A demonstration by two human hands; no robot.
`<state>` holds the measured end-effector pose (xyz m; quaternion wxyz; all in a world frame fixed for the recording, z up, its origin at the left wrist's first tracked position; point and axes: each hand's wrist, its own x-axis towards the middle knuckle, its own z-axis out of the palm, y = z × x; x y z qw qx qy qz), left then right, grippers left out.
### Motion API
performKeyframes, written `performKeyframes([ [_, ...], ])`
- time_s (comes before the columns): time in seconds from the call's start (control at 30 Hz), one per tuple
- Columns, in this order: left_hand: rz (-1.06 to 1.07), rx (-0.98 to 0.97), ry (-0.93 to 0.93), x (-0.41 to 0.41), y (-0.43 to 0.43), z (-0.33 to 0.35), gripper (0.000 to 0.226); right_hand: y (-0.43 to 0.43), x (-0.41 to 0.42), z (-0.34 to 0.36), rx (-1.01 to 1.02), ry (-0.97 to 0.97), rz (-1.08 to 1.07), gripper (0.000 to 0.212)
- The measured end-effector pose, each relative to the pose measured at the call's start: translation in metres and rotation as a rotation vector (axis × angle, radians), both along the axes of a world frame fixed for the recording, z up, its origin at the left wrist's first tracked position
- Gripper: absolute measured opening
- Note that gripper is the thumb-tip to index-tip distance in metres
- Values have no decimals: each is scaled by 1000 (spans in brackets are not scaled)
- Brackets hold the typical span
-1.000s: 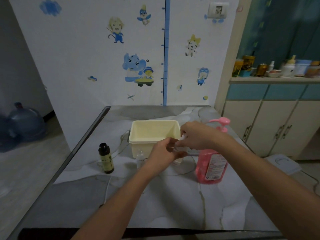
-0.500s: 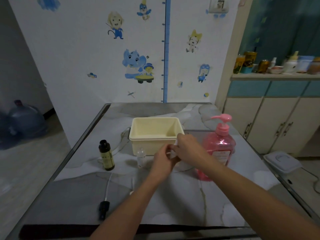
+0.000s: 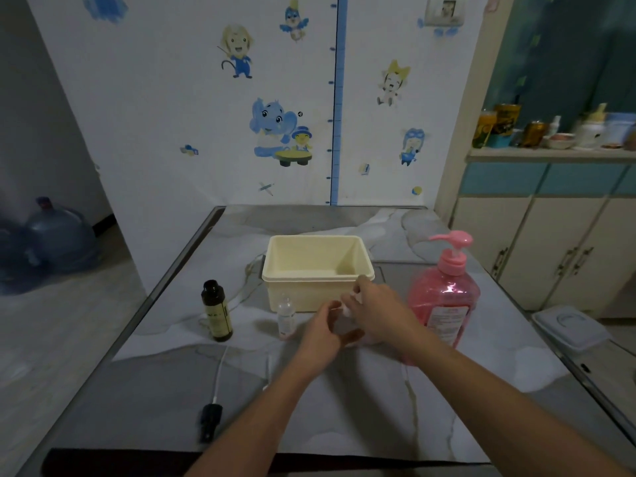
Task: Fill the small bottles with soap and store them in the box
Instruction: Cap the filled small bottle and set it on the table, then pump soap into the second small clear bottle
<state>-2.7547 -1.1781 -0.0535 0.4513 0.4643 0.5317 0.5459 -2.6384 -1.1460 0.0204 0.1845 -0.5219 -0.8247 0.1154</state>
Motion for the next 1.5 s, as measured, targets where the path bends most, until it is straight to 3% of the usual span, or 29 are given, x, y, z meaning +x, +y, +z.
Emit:
performKeyframes([
  [0.27,455,322,327,-37,-39,33,19,-2,0,30,197,149,4,26],
  [0.37,562,279,307,-49,-41,35,32,-4,-2,36,163,216,2,23],
  [0.53,488,69,234,-58,-30,20,64,-4,-4,38,123,253,-2,22],
  [0.67,460,-7,205,-60,-27,8,48,-5,-2,37,138,255,6,20],
  [0.8,496,79,271,-62,-27,17,29,-4,0,39,163,282,5,18],
  [0.97,440,194,282,-52,-28,46,33,-8,4,50,215,375,39,15],
  [1.13,371,338,406,-24,-16,81,35,-11,17,90,247,697,62,9],
  [1.27,310,388,428,-3,-5,99,36,0,48,128,255,902,-117,13],
  [1.4,224,399,438,15,2,107,39,22,77,136,146,781,-326,22],
  [1.5,159,380,466,29,5,111,42,33,84,128,-72,747,-351,32],
])
